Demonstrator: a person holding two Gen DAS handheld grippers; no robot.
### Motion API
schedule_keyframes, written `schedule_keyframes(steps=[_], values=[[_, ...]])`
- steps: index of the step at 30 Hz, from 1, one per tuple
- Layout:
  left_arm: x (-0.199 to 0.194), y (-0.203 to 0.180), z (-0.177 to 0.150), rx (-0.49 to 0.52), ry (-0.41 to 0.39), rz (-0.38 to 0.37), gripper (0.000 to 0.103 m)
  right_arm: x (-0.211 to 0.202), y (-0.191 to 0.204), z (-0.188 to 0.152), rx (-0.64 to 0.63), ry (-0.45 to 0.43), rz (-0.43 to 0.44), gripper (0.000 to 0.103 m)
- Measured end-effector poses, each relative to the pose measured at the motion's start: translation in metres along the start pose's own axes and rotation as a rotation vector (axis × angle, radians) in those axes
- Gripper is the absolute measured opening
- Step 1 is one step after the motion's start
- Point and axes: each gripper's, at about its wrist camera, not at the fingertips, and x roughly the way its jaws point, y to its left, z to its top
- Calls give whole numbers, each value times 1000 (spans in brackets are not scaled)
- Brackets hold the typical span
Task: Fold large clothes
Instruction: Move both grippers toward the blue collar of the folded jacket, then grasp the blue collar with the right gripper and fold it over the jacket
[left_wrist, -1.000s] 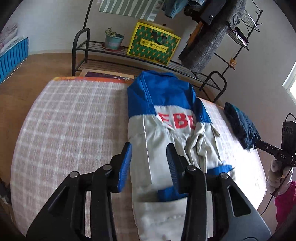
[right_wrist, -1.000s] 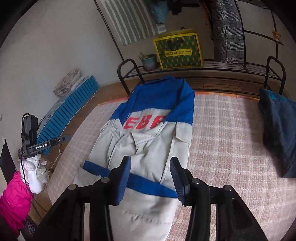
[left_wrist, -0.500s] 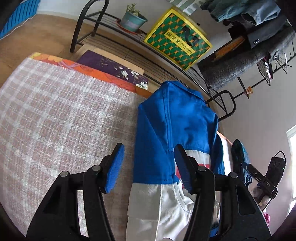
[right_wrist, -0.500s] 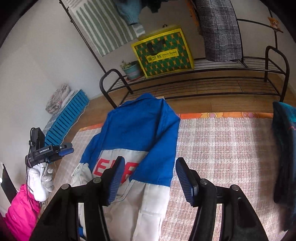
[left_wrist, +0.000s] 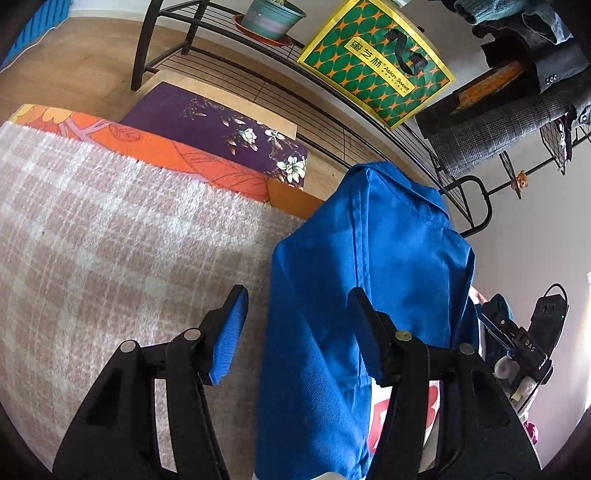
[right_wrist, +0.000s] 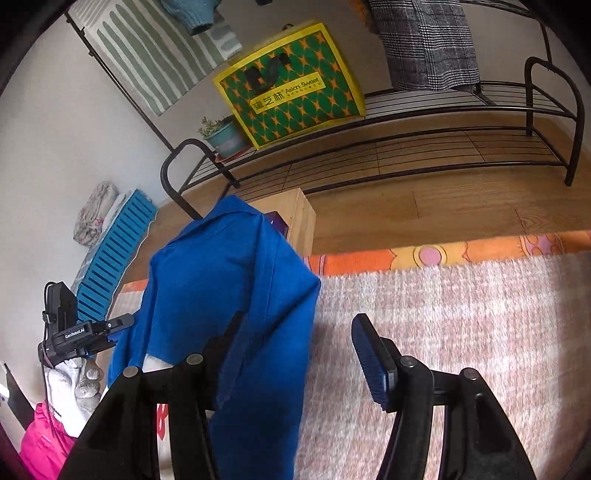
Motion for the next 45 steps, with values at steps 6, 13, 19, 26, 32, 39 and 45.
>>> schedule_keyframes(steps=[6, 13, 19, 26, 32, 39, 45], values=[[21, -23, 19, 56, 6, 53, 57, 31, 12, 27, -24, 4, 0, 58], [34, -43, 21, 143, -40, 162, 54, 59, 37, 35, -96, 51, -40, 32], [34, -55, 13, 214, -67, 207, 2, 55, 52, 26, -143, 6, -98, 6], [6, -75, 0, 224, -140, 175, 0, 21, 81, 24, -212, -77, -109, 4], [-47, -92, -13, 245, -205, 111, 0, -29, 106, 21, -235, -144, -87, 3], [-118, -102, -46, 274, -258, 32, 0, -97, 136, -3, -278, -191, -54, 3], [-181, -103, -98, 280, -299, -26, 0, -160, 160, -47, -315, -219, -19, 3]])
